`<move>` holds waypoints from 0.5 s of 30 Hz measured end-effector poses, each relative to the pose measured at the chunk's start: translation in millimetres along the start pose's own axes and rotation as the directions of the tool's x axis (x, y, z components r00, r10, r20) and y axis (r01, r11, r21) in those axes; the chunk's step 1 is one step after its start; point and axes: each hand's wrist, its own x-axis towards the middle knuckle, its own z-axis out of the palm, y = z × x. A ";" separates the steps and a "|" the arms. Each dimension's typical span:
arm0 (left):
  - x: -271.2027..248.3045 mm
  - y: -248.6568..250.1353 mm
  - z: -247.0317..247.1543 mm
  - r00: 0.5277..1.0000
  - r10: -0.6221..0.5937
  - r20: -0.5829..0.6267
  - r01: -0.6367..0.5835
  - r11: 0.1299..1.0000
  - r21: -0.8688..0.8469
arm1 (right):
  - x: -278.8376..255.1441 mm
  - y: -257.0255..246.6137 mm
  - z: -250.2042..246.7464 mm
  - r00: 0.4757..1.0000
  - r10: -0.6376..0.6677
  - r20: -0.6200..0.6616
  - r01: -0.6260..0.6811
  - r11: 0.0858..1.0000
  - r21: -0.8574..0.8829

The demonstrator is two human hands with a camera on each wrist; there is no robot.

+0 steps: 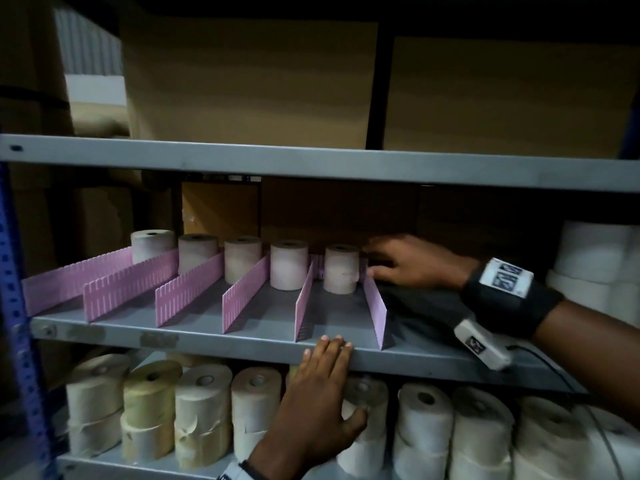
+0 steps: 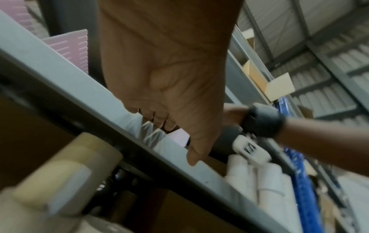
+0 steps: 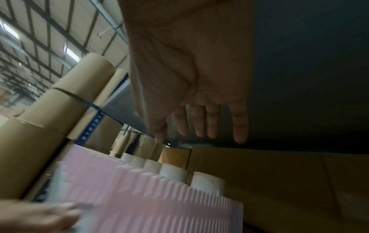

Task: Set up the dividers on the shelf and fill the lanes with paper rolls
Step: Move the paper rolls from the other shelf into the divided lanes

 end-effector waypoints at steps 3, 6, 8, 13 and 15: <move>-10.9 15.8 -0.2 0.998 0.012 -0.065 -0.020 0.991 -0.133 | -61.9 -10.9 -7.0 0.994 0.080 -0.074 -0.084 0.995 -0.051; -18.7 47.1 3.5 0.984 0.028 -0.177 -0.090 0.931 -0.353 | -121.4 -14.1 -5.3 0.978 0.178 -0.104 -0.186 0.980 -0.068; -20.2 71.9 9.3 0.971 0.005 -0.238 -0.117 0.881 -0.458 | -158.3 -11.0 -6.6 0.956 0.272 -0.108 -0.279 0.958 -0.058; -0.9 129.0 25.1 0.969 0.071 -0.236 -0.191 0.822 -0.536 | -228.8 15.6 -21.8 0.879 0.445 -0.172 -0.461 0.885 -0.070; 15.1 149.0 27.4 0.965 0.101 -0.242 -0.222 0.806 -0.549 | -248.8 33.3 -29.7 0.846 0.493 -0.203 -0.514 0.856 -0.063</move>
